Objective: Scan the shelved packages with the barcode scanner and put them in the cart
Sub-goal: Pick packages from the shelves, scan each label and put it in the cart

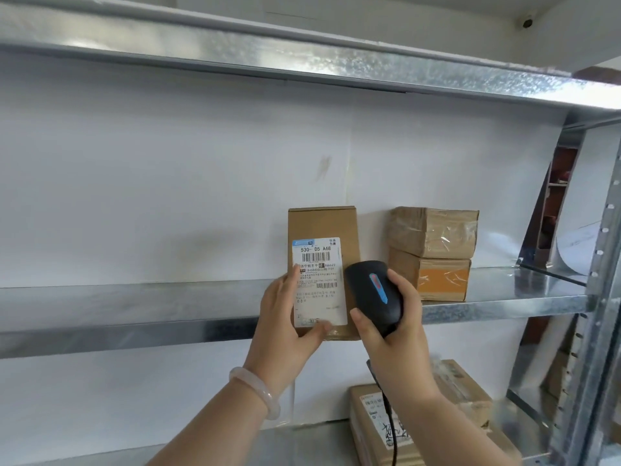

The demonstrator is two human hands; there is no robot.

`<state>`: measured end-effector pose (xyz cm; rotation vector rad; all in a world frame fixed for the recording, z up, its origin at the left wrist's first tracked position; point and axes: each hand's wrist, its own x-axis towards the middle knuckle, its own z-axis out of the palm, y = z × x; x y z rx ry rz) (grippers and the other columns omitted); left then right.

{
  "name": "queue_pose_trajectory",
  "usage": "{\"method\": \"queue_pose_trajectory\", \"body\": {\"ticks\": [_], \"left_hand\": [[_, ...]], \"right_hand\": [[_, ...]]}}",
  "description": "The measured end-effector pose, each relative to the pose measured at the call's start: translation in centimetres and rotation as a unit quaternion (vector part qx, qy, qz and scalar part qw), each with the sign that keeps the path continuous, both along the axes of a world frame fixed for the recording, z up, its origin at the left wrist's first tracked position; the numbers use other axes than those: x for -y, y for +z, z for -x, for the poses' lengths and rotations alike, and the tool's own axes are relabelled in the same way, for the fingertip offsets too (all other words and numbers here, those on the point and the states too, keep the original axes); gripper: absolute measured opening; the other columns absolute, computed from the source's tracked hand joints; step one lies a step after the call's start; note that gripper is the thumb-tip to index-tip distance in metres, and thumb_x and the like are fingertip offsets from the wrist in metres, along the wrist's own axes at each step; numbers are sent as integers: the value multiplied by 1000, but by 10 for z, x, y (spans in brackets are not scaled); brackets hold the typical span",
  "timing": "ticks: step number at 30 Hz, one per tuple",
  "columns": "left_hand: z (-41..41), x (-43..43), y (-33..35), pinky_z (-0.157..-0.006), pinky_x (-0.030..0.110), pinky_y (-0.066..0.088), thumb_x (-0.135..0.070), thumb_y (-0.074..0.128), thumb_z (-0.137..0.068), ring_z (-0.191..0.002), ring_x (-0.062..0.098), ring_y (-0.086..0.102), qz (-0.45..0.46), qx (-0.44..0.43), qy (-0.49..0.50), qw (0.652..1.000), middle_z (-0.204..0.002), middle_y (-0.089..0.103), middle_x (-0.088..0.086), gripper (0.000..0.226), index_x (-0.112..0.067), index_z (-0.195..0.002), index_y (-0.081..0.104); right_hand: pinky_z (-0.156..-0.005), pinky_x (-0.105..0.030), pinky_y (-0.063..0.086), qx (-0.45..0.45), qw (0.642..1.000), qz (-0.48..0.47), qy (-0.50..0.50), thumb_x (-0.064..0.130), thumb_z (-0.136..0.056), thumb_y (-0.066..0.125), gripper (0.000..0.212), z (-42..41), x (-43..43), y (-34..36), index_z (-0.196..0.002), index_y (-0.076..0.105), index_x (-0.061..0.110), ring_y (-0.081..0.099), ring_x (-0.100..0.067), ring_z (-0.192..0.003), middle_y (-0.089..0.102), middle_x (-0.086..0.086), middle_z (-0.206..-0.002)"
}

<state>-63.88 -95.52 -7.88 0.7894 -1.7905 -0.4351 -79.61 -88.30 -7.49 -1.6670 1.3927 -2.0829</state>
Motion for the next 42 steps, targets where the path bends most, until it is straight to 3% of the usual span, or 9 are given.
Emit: {"method": "queue_pose_trajectory", "body": {"ticks": [4,7,10,16,20,25,31,36,42], "left_hand": [[-40,-10,-8,-90,9,47,-16,80,-81,-126,-21,25,-1,-20,20,1000,-139,32,-14,94,-34,-152,22],[-80,-18,-17,-92,13,49,-14,80,-80,-132,-10,30,1,-40,38,998,-137,34,-17,96,-38,-152,22],[-128,-28,-25,-94,13,48,-17,80,-80,-133,-4,31,-8,-51,61,997,-131,28,-33,98,-52,-143,14],[-222,-47,-41,-80,-1,42,-11,81,-78,-130,2,32,-83,-85,104,987,-133,21,-19,104,-39,-147,9],[-282,-60,-52,-79,2,46,-8,84,-74,-125,-5,36,-99,-73,144,982,-134,25,-17,105,-26,-154,18],[-339,-76,-67,-84,15,55,-13,87,-71,-126,-6,38,-132,-90,179,971,-131,35,-18,104,-43,-148,23],[-375,-91,-72,-70,17,58,-19,88,-71,-111,5,48,-184,-124,219,950,-129,40,-24,94,-51,-136,29],[-381,-95,-69,-66,6,51,-19,88,-71,-106,1,48,-207,-109,259,937,-125,35,-19,105,-45,-145,19],[-376,-97,-65,-68,21,59,-6,86,-71,-107,9,56,-221,-177,209,936,-124,49,-14,101,-49,-137,23]], "right_hand": [[-80,-5,45,-6,999,29,16,5,-80,76,72,-43,-4,-10,-127,38,43,55,11,-106,48,48,-114],[-81,1,40,-5,999,32,28,3,-79,76,73,-85,-5,-21,-126,38,42,52,16,-108,46,50,-115],[-80,1,39,-1,998,31,52,2,-79,76,72,-132,-5,-27,-125,38,43,51,16,-108,45,50,-115],[-81,-11,49,13,992,7,121,4,-82,74,71,-227,-10,-41,-126,38,46,55,8,-108,48,45,-115],[-79,-4,45,9,988,-2,154,2,-81,75,71,-282,-13,-54,-125,38,45,53,13,-106,47,49,-112],[-78,-9,49,19,980,-24,195,9,-80,77,71,-336,-15,-70,-126,38,47,58,6,-104,48,46,-115],[-75,1,42,11,967,-44,250,-1,-81,72,68,-368,-15,-79,-127,38,35,53,16,-103,47,51,-108],[-76,0,43,13,960,-54,274,3,-81,74,70,-375,-8,-80,-124,37,44,55,13,-104,48,50,-110],[-74,-1,43,-4,949,-51,311,3,-82,73,66,-369,2,-75,-129,39,34,55,13,-102,48,51,-109]]}}
